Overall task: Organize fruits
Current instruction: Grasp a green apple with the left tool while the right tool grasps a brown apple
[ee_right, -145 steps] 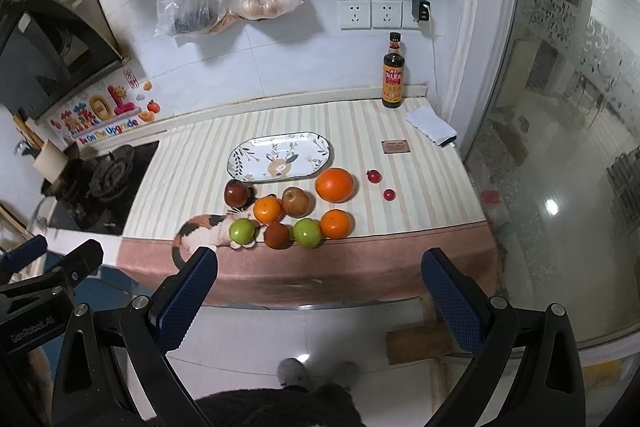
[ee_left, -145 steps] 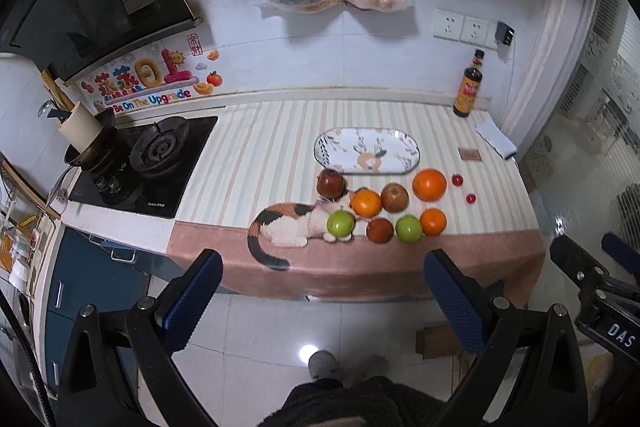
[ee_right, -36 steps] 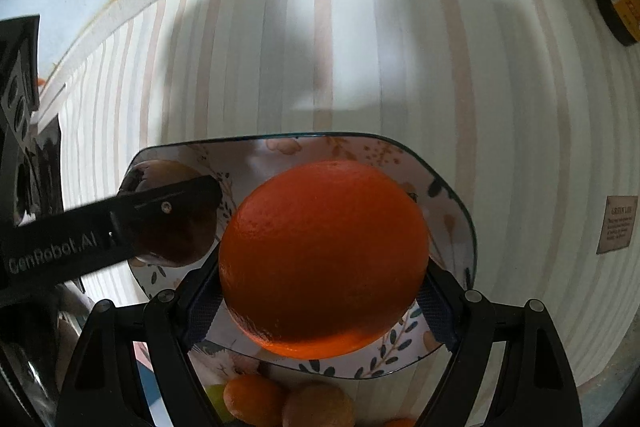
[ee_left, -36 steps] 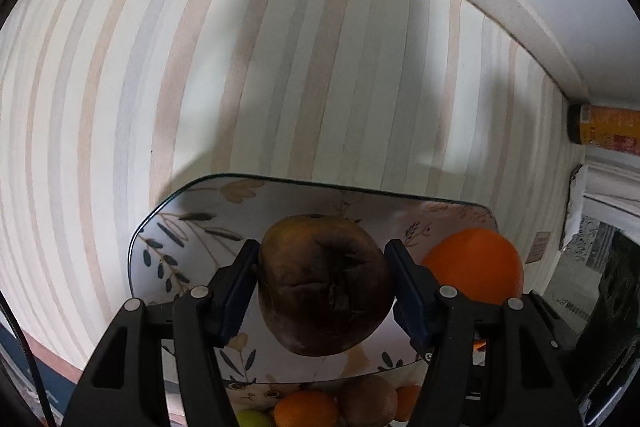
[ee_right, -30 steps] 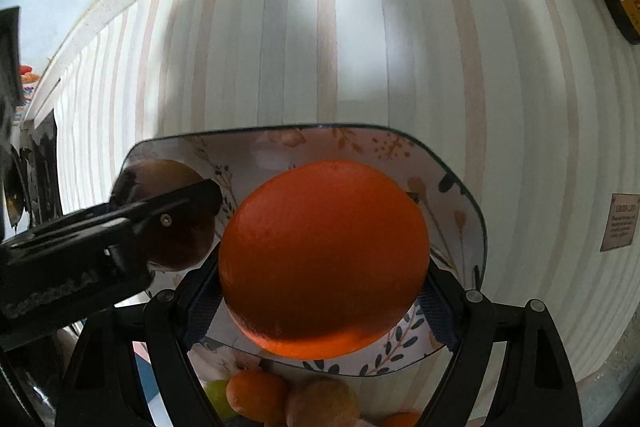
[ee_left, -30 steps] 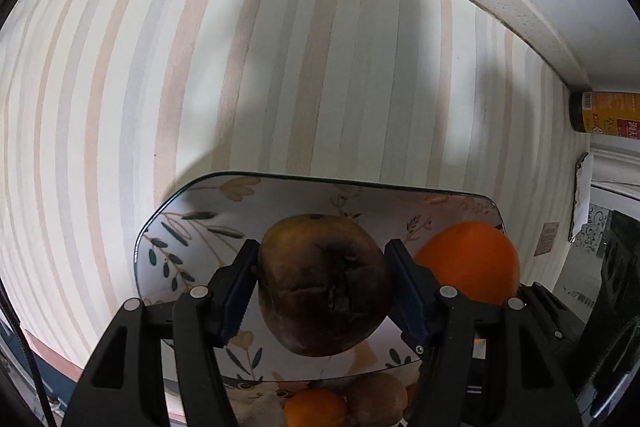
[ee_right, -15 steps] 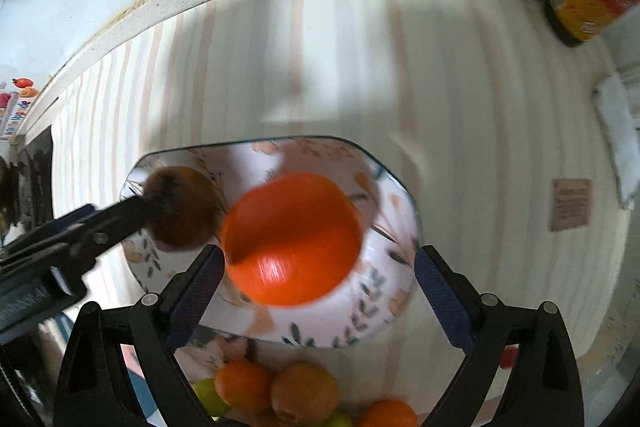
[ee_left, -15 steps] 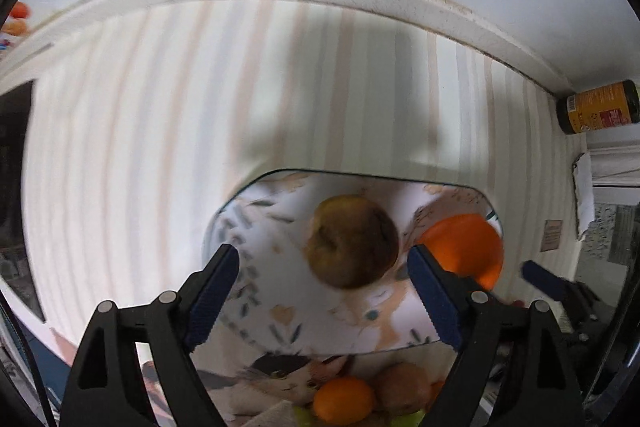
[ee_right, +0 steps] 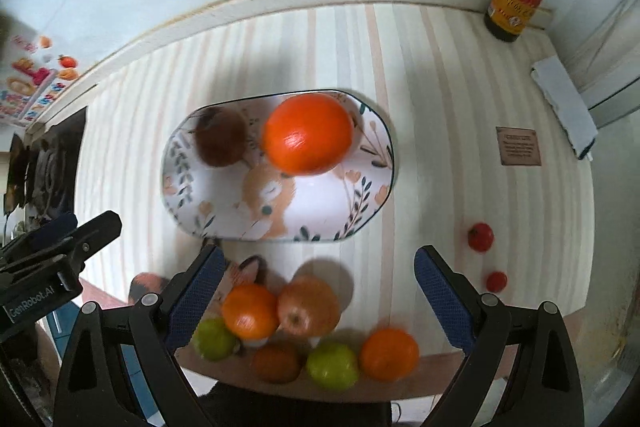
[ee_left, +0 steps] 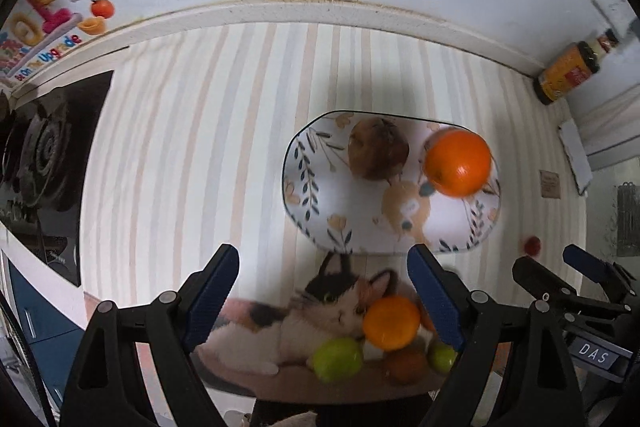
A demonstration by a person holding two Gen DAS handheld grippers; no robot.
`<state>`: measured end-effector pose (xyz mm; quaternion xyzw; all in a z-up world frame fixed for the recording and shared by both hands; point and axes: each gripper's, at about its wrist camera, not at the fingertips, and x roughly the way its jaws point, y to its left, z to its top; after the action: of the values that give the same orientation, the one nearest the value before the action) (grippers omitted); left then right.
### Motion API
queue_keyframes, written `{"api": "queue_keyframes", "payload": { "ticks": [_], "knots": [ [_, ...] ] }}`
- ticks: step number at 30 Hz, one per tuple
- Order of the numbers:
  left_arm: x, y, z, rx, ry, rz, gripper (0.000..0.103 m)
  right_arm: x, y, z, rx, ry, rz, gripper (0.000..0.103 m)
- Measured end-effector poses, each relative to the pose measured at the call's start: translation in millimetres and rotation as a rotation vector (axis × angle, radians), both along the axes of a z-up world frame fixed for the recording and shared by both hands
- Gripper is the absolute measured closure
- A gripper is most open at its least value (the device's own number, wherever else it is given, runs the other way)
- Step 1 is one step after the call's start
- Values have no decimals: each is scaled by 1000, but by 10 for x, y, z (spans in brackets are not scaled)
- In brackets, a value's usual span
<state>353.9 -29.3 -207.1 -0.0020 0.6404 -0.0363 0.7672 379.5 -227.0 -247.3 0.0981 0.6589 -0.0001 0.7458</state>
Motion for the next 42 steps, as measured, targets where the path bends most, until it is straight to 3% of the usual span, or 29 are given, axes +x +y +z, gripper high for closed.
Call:
{"api": "queue_keyframes", "payload": {
  "ticks": [14,26,27,29,35,42],
  "knots": [
    [-892,155,763,-25,-168,-46,17,-971,379,853,-35,-183,1,5],
    [-1230,205,950,-51,-220,-97,17,-1434,475,1236,-16,-256,-62,5],
    [-1235,196,940,-40,-228,-100,10,-1450,464,1231,-12,-255,-68,5],
    [-1214,181,868,-24,-216,-100,2,-1455,410,1169,11,-240,-84,5],
    [-1105,123,481,-8,-161,-95,2,-1333,223,622,114,-109,-95,5],
    [-1015,-45,-437,75,19,-120,2,-1142,5,-344,260,60,-134,7]
  ]
}}
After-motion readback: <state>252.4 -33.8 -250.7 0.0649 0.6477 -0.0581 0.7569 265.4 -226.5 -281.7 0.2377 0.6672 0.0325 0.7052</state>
